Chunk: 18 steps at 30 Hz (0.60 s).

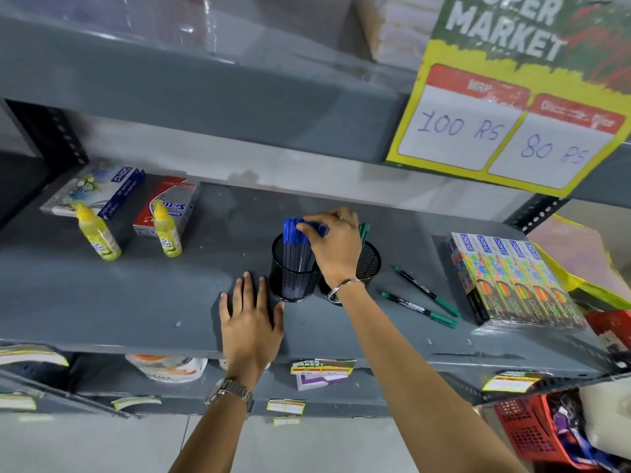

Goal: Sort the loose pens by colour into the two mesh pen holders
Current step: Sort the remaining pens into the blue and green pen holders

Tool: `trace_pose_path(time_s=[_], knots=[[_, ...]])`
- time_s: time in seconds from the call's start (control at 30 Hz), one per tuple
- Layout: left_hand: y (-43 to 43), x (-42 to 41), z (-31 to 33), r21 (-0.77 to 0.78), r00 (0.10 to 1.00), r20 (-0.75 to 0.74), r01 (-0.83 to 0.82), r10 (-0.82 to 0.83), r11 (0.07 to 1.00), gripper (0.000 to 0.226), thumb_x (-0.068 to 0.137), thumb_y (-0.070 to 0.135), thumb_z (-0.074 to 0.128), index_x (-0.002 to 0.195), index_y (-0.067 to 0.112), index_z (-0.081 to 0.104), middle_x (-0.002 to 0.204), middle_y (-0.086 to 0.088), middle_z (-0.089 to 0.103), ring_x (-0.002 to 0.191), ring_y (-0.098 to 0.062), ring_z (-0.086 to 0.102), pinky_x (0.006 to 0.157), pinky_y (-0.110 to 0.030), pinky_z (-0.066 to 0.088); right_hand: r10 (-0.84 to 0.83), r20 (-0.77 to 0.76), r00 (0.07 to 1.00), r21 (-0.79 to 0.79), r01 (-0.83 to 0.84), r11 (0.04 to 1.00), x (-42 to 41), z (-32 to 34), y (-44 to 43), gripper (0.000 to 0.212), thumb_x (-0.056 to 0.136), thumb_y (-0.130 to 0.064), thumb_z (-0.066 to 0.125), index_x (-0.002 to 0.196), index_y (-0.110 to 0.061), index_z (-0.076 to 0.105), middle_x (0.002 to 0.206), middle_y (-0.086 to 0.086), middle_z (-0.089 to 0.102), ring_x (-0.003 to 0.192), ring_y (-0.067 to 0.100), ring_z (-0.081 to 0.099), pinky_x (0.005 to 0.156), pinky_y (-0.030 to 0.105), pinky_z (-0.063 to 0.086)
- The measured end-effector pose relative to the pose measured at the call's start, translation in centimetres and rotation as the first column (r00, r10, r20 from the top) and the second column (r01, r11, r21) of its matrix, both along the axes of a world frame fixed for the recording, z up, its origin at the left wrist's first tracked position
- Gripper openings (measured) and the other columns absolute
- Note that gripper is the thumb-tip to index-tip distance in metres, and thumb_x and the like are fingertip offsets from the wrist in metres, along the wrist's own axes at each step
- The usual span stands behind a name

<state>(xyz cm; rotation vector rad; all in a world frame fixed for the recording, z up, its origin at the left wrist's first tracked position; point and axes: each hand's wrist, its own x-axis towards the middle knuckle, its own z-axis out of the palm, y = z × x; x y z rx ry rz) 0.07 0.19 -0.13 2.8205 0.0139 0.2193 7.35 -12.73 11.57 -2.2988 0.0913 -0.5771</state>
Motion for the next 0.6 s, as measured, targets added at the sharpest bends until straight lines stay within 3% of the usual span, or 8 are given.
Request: trace_pose_path(time_s=[0.1, 0.23, 0.37, 0.43, 0.5, 0.57, 0.6], knots=[[0.0, 0.0, 0.1, 0.009, 1.0, 0.006, 0.002, -0.002, 1.0, 0.065, 0.09, 0.048, 0.023, 0.137, 0.009, 0.044, 0.145, -0.017, 0.04, 0.135, -0.03, 0.033, 0.11, -0.047, 0.015, -0.022, 0.019, 1.0, -0.01, 0.022, 1.0, 0.1, -0.2, -0.1, 0.014, 0.076, -0.03, 0.073, 0.088, -0.023, 0.074, 0.09, 0.004, 0.061, 0.094, 0.022, 0.049, 0.066, 0.024, 0.037], [0.0, 0.0, 0.1, -0.004, 1.0, 0.022, -0.009, 0.009, 1.0, 0.064, 0.089, 0.047, 0.026, 0.136, 0.008, 0.046, 0.144, -0.018, 0.041, 0.134, -0.031, 0.034, 0.11, -0.048, 0.016, -0.041, 0.06, 0.997, 0.009, 0.04, 0.999, -0.5, 0.0, -0.8, 0.023, 0.076, -0.035, 0.073, 0.095, -0.021, 0.071, 0.095, 0.006, 0.06, 0.095, 0.022, 0.05, 0.067, 0.029, 0.044], [0.0, 0.0, 0.0, 0.035, 0.999, 0.033, -0.003, 0.002, 0.999, 0.062, 0.09, 0.046, 0.027, 0.132, 0.006, 0.049, 0.14, -0.02, 0.045, 0.131, -0.034, 0.038, 0.107, -0.053, 0.024, -0.259, 0.113, 0.959, 0.061, 0.254, 0.965, -2.4, -0.7, -4.3, 0.025, 0.08, -0.04, 0.068, 0.097, -0.022, 0.069, 0.099, 0.006, 0.059, 0.096, 0.023, 0.051, 0.073, 0.032, 0.045], [-0.1, 0.0, -0.1, 0.036, 0.999, 0.042, -0.008, 0.006, 0.999, 0.061, 0.09, 0.045, 0.028, 0.132, 0.006, 0.05, 0.141, -0.02, 0.045, 0.132, -0.033, 0.037, 0.108, -0.053, 0.022, -0.493, 0.103, 0.864, 0.091, 0.485, 0.87, -3.9, -1.9, -7.4, 0.024, 0.084, -0.039, 0.063, 0.098, -0.02, 0.068, 0.1, 0.011, 0.06, 0.097, 0.029, 0.054, 0.071, 0.035, 0.047], [-0.2, -0.1, -0.2, 0.031, 0.999, 0.052, -0.006, 0.005, 1.0, 0.062, 0.089, 0.045, 0.028, 0.131, 0.005, 0.049, 0.141, -0.021, 0.045, 0.132, -0.034, 0.037, 0.108, -0.053, 0.019, -0.722, -0.017, 0.692, 0.138, 0.716, 0.684, -5.6, -3.4, -10.7, 0.026, 0.089, -0.032, 0.057, 0.101, -0.01, 0.063, 0.106, 0.021, 0.058, 0.099, 0.038, 0.053, 0.074, 0.044, 0.047], [-0.1, 0.0, -0.3, 0.023, 0.998, 0.066, -0.004, 0.002, 1.0, 0.062, 0.089, 0.045, 0.028, 0.131, 0.004, 0.05, 0.14, -0.022, 0.045, 0.131, -0.035, 0.038, 0.108, -0.053, 0.018, -0.827, -0.195, 0.527, 0.105, 0.85, 0.516, -7.3, -4.5, -13.5, 0.032, 0.089, -0.027, 0.054, 0.109, -0.003, 0.055, 0.113, 0.026, 0.053, 0.105, 0.043, 0.05, 0.081, 0.05, 0.044], [-0.1, -0.1, -0.3, 0.022, 0.998, 0.069, -0.002, 0.001, 1.0, 0.063, 0.089, 0.044, 0.028, 0.131, 0.003, 0.05, 0.14, -0.022, 0.045, 0.131, -0.035, 0.038, 0.108, -0.053, 0.018, -0.837, -0.266, 0.477, 0.071, 0.876, 0.477, -8.1, -4.9, -14.6, 0.036, 0.089, -0.027, 0.054, 0.113, -0.001, 0.051, 0.115, 0.027, 0.052, 0.107, 0.044, 0.049, 0.084, 0.051, 0.042]])
